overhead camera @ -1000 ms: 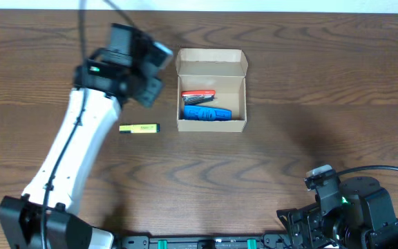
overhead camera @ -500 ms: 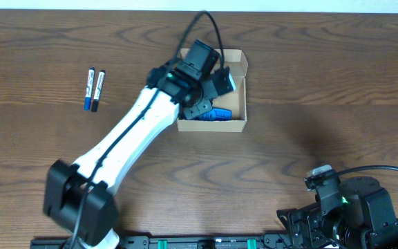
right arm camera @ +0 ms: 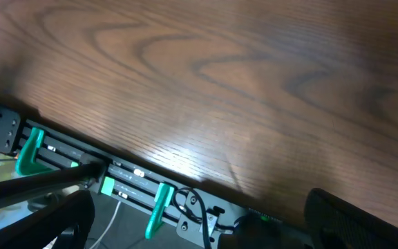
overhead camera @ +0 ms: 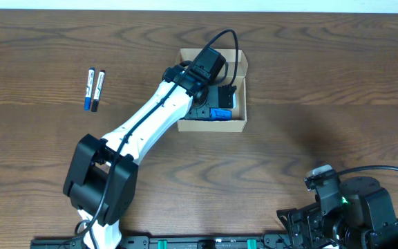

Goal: Pack container
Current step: 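Carry the correction tape into the box and release it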

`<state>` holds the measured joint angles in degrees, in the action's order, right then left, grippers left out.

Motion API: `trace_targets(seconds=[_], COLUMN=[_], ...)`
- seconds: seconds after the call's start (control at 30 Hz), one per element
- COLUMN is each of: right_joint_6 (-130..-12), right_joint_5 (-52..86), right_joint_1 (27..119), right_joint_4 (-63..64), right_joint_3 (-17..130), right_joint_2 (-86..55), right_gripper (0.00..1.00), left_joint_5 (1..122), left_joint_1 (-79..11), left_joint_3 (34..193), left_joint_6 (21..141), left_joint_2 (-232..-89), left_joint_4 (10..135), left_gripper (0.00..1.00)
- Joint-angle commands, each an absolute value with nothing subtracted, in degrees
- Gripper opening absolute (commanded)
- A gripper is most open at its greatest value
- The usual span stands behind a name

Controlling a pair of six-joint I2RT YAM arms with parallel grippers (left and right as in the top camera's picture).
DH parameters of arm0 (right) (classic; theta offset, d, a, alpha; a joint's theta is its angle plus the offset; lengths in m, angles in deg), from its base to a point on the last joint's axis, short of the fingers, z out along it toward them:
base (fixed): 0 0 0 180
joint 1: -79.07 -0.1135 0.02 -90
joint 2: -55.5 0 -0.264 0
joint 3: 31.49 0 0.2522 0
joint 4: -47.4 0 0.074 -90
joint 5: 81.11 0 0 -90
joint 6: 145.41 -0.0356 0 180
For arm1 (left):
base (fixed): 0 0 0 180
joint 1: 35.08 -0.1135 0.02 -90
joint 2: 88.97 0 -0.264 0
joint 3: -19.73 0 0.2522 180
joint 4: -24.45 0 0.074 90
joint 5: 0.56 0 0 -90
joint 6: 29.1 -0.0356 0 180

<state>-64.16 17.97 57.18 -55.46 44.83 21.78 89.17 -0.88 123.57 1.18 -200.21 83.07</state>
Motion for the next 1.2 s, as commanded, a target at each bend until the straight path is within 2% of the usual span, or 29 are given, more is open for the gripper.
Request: trace_targets(seconds=[0.0,0.1,0.2,0.33,0.5,0.93,1.17], right_joint_6=[-64.75,-64.78,-64.75,-64.75,-64.78,-64.75,-64.78], right_joint_5=[18.15,18.15,18.15,18.15,18.15,18.15,18.15], right_joint_1=[56.75,56.75,56.75,56.75,56.75,56.75,56.75], right_joint_4=[-55.52,-55.52,-55.52,-55.52,-55.52,-55.52,-55.52], right_joint_3=[44.81,44.81,44.81,44.81,44.81,44.81,44.81], right_joint_2=[21.85,21.85,21.85,21.85,21.85,21.85,21.85], right_gripper=[0.99,0.99,0.99,0.99,0.99,0.99,0.99], left_joint_5=[87.92,87.92,87.95,87.97,88.97,90.05,90.05], left_joint_1=[-0.97,-0.97,-0.97,-0.97,-0.95,-1.69,-6.74], left_joint_3=[124.51,124.51,124.53,124.53,125.23,137.87,137.87], left_joint_6=[-0.81,-0.79,-0.09,2.78,5.64,27.89,52.0], left_joint_2=[-202.11,-202.11,-202.09,-201.8,-200.6,-188.56,-180.3], left_joint_4=[83.11,83.11,83.16,83.16,83.37,97.52,101.45], left_gripper=[0.22,0.37,0.42,0.54,0.55,0.6,0.57])
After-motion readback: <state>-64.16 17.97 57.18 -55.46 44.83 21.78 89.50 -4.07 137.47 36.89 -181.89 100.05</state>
